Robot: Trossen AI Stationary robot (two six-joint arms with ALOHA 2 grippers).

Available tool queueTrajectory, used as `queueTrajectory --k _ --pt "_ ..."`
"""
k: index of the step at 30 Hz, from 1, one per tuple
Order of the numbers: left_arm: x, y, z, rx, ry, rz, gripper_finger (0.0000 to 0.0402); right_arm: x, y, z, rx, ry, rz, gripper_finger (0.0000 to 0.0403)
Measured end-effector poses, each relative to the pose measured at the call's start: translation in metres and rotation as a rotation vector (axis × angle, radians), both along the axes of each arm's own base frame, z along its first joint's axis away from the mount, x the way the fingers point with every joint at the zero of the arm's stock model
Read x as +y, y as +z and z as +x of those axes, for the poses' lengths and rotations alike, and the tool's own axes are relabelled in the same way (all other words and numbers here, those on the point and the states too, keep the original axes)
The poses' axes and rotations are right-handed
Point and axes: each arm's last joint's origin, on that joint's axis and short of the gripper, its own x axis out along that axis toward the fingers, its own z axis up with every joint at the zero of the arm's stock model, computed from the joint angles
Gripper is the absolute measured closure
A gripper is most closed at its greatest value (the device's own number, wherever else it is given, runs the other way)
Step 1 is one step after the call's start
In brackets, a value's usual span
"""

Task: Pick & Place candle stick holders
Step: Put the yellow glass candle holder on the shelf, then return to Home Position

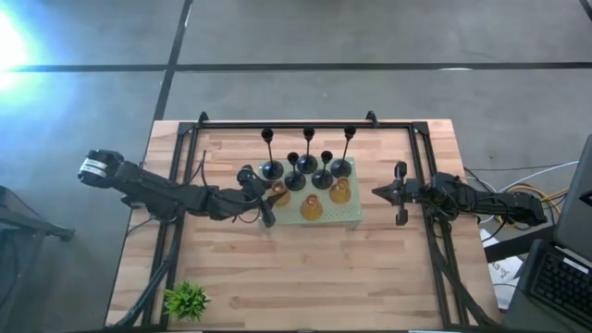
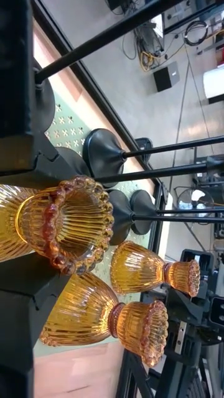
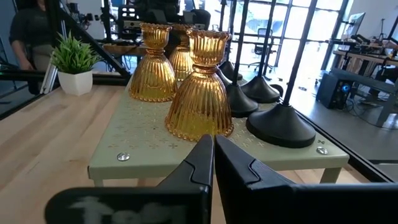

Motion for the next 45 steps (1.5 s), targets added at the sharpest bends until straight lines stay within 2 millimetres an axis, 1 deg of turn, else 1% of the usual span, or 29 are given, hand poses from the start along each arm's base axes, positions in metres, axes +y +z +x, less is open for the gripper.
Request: queueTrajectory --k 2,6,8,21,28,30,33,38,45 --pt "0.001 0.0 0.0 0.002 -0.001 0.001 0.0251 0.0 0.0 0.0 0.0 0.0 0.0 0.0394" --pt "0.001 -0.004 0.0 0.03 -0.006 0.009 0.0207 0.0 0.0 0.0 0.0 0.0 0.0 0.0394" --pt "0.002 -0.004 0.0 0.023 -0.003 0.007 0.0197 0.0 0.0 0.0 0.0 0.0 0.0 0.0394" --pt "0.003 -0.005 0.0 0.019 -0.011 0.002 0.0183 0.0 0.0 0.0 0.0 0.0 0.0 0.0394" --pt "0.003 -0.004 0.0 0.017 -0.014 0.005 0.0139 0.0 0.0 0.0 -0.001 0.0 0.0 0.0394" --pt "0.002 -0.003 0.0 0.02 -0.04 0.004 0.0127 0.0 0.0 0.0 -0.001 0.0 0.0 0.0394" --pt "0.002 -0.002 -0.001 0.017 -0.056 0.0 0.0117 0.0 0.0 0.0 -0.001 0.0 0.0 0.0394" --pt "0.003 0.001 -0.009 0.049 -0.054 -0.004 0.0116 0.0 0.0 0.0 -0.001 0.0 0.0 0.0394" --pt "0.002 0.01 -0.026 0.074 -0.07 -0.04 0.0115 0.0 0.0 0.0 -0.001 0.0 0.0 0.0394"
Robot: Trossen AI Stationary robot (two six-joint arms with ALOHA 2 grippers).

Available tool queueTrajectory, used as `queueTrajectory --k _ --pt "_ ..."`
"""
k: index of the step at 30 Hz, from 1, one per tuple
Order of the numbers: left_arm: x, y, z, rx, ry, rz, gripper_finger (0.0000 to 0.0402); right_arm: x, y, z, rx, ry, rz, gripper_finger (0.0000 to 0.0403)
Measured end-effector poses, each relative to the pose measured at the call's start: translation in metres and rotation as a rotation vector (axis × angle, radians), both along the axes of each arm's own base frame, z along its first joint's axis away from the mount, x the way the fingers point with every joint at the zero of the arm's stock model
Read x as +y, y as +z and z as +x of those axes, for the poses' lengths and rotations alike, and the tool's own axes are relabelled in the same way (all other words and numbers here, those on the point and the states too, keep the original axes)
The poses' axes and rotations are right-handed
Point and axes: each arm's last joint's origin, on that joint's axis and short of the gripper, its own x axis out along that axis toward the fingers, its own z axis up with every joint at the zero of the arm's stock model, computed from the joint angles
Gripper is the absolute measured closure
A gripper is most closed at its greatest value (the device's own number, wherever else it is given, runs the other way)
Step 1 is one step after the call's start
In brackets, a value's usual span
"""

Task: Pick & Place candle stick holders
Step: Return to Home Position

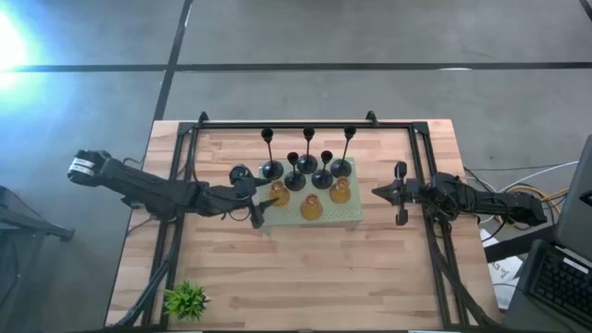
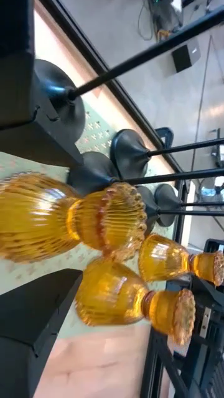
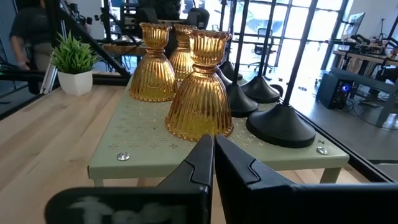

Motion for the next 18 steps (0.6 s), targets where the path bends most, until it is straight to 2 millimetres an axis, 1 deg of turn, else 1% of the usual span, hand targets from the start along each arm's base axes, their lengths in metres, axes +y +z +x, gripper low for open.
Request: queueTrajectory --k 4,11,18 --pt "-0.004 0.006 -0.011 0.005 -0.05 -0.028 0.0115 0.0 0.0 0.0 0.0 0.0 0.0 0.0394" --pt "-0.018 0.015 -0.026 0.001 -0.217 -0.054 0.0115 0.0 0.0 0.0 0.0 0.0 0.0 0.0394" --pt "-0.023 0.025 -0.038 -0.028 -0.266 -0.045 0.0115 0.0 0.0 0.0 0.0 0.0 0.0 0.0394"
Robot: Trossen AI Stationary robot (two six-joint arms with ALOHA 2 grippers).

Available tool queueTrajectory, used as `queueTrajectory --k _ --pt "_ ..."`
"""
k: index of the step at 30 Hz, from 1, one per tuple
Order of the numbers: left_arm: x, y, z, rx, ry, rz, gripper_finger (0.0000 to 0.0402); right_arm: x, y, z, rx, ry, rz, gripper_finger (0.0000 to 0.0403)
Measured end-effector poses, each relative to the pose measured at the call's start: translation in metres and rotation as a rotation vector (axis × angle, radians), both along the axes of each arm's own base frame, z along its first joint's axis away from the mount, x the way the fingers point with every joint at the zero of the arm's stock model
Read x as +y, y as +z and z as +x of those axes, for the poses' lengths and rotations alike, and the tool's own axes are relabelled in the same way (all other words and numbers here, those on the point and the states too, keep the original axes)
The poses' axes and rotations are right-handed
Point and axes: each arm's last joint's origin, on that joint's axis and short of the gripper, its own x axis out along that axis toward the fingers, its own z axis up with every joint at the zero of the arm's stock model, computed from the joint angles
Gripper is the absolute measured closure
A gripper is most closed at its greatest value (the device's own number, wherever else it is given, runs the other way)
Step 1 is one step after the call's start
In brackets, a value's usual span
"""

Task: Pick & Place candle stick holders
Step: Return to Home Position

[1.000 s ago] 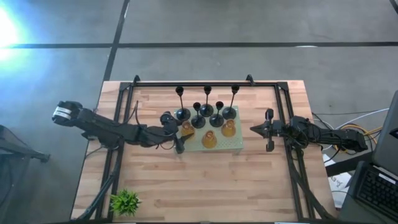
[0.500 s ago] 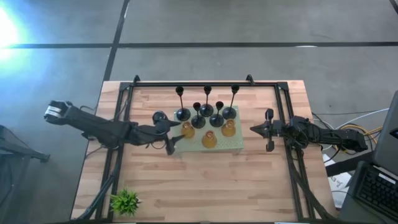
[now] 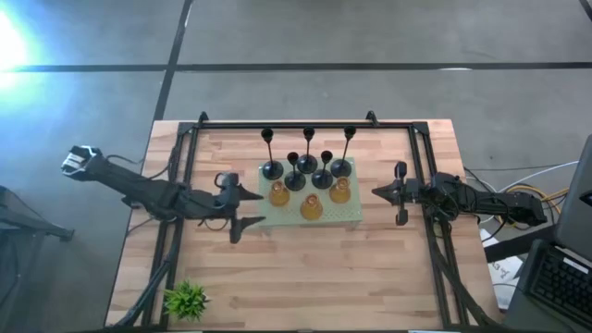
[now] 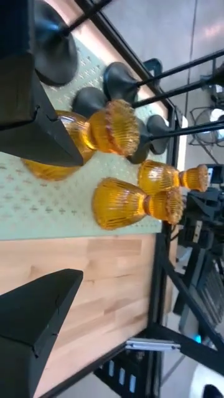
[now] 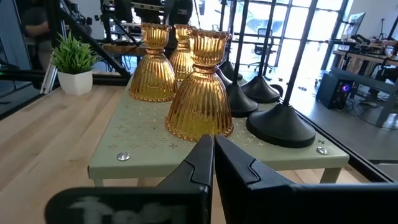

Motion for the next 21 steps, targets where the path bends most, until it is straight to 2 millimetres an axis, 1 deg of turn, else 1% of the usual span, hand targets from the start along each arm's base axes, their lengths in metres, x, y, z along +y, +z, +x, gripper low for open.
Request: queueTrajectory --k 2,7,9,12,16,21 --pt "0.001 0.001 -0.006 0.017 0.013 0.001 0.0117 0.0 0.0 0.0 0.0 0.0 0.0 0.0394" --pt "0.007 0.001 -0.026 0.062 0.139 0.041 0.0122 0.0 0.0 0.0 0.0 0.0 0.0 0.0394" --pt "0.008 -0.003 -0.03 0.066 0.137 0.059 0.0125 0.0 0.0 0.0 0.0 0.0 0.0 0.0394" --pt "0.01 -0.015 -0.037 0.08 0.115 0.109 0.0136 0.0 0.0 0.0 0.0 0.0 0.0 0.0394" --pt "0.015 -0.032 -0.048 0.015 0.102 0.134 0.0159 0.0 0.0 0.0 0.0 0.0 0.0 0.0394" --pt "0.021 -0.05 -0.064 -0.142 0.093 0.145 0.0196 0.0 0.0 0.0 0.0 0.0 0.0 0.0394"
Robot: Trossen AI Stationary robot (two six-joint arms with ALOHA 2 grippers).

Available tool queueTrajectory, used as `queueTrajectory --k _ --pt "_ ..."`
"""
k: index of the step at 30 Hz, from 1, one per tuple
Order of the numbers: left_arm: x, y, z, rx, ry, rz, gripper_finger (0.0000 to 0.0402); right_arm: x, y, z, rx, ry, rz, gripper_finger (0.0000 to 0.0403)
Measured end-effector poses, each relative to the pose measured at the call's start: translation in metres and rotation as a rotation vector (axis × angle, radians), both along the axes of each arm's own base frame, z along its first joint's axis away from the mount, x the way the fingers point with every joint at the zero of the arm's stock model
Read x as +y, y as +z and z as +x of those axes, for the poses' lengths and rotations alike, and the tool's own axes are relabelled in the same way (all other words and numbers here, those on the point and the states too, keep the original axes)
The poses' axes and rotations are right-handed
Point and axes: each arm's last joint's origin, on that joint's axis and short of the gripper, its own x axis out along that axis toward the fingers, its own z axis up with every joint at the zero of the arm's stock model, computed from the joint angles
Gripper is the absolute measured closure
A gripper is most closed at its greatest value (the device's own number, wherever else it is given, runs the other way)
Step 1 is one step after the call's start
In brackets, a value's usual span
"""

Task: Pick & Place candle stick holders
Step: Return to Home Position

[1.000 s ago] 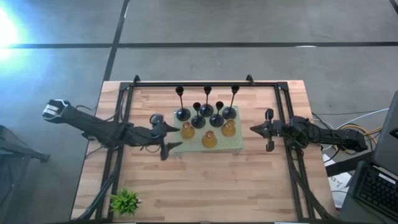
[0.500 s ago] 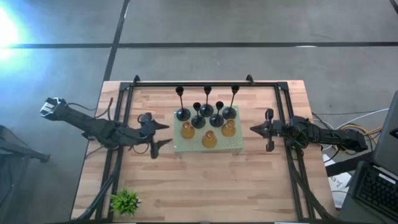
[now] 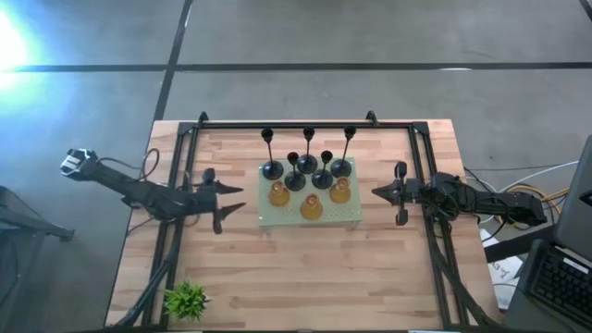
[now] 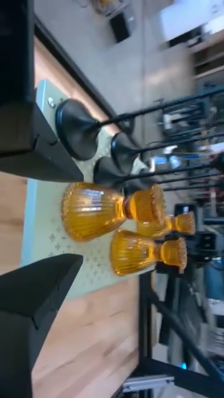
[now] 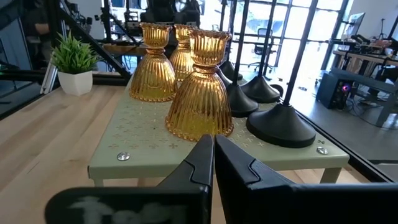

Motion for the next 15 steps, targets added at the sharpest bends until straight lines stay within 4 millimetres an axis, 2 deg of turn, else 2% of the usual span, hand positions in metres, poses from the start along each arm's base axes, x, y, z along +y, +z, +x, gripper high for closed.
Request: queueTrajectory --k 7,15 --pt "0.011 -0.021 -0.02 -0.132 -0.02 0.02 0.0249 0.0 0.0 0.0 0.0 0.0 0.0 0.0394" --pt "0.026 -0.042 -0.027 -0.177 0.004 0.032 0.0282 0.0 0.0 0.0 0.001 0.001 0.0 0.0394"
